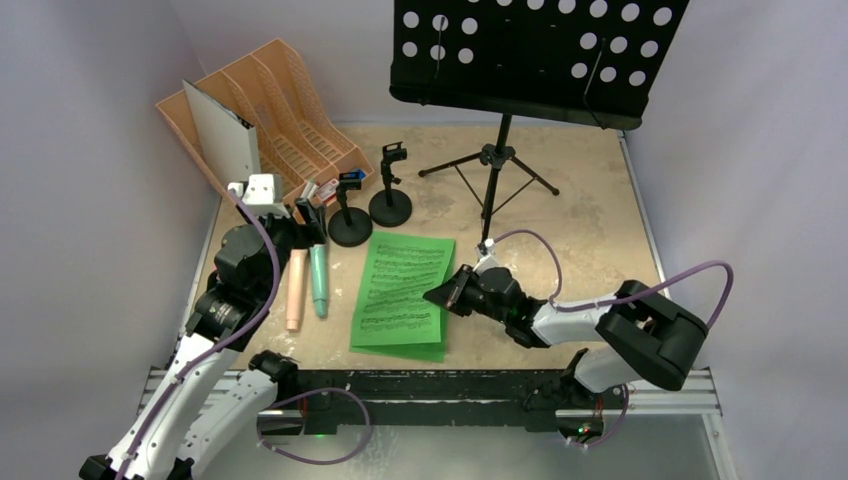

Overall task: Pack up the instrument practice props
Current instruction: Place the sheet music at the center of the board, then unscrew the knob on the music stand.

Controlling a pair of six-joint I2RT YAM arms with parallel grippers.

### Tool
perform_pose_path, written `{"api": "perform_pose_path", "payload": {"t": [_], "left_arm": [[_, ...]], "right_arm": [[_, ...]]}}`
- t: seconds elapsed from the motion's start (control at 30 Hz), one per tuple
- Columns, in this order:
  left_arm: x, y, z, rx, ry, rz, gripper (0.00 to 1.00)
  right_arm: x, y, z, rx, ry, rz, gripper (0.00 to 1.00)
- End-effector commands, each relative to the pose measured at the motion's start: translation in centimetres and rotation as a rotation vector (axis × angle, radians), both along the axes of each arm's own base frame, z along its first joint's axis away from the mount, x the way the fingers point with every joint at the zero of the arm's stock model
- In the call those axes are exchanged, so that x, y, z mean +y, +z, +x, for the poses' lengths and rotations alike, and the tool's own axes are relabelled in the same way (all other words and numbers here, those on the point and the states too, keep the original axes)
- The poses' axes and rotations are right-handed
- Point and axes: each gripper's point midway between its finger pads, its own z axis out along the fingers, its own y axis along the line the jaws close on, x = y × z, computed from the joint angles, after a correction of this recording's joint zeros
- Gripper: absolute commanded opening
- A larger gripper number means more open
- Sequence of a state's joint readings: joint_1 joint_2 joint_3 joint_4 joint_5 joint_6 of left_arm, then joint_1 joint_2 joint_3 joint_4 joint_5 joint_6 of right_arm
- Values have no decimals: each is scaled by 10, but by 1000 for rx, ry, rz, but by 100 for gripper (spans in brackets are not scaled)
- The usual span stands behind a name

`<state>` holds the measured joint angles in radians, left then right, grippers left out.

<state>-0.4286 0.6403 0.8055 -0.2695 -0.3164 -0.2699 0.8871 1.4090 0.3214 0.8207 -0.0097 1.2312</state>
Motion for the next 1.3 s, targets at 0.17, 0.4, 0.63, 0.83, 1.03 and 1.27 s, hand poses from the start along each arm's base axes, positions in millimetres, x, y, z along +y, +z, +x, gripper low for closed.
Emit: {"api": "perform_pose_path", "payload": {"t": [0.17, 0.4, 0.63, 0.83, 1.03, 1.27], "left_arm": [[-1, 8, 2, -34, -4, -26, 69], [0, 9, 1, -35, -2, -25, 69], [-3, 9, 1, -35, -18, -27, 69], [-6, 7, 3, -29, -30, -25, 69], [-9, 5, 4, -20, -46, -24, 69], [-30, 5, 2, -25, -168, -20, 70]], "right_arm": [[3, -4, 0, 20, 7, -59, 38], [-12, 1, 0, -6, -1, -171, 62], [-30, 0, 3, -54, 10, -322, 86], [-31, 18, 3, -127, 64, -360, 91], [-36, 15, -5, -108, 101, -399, 93], [-63, 50, 16, -282, 1, -482, 99]]}}
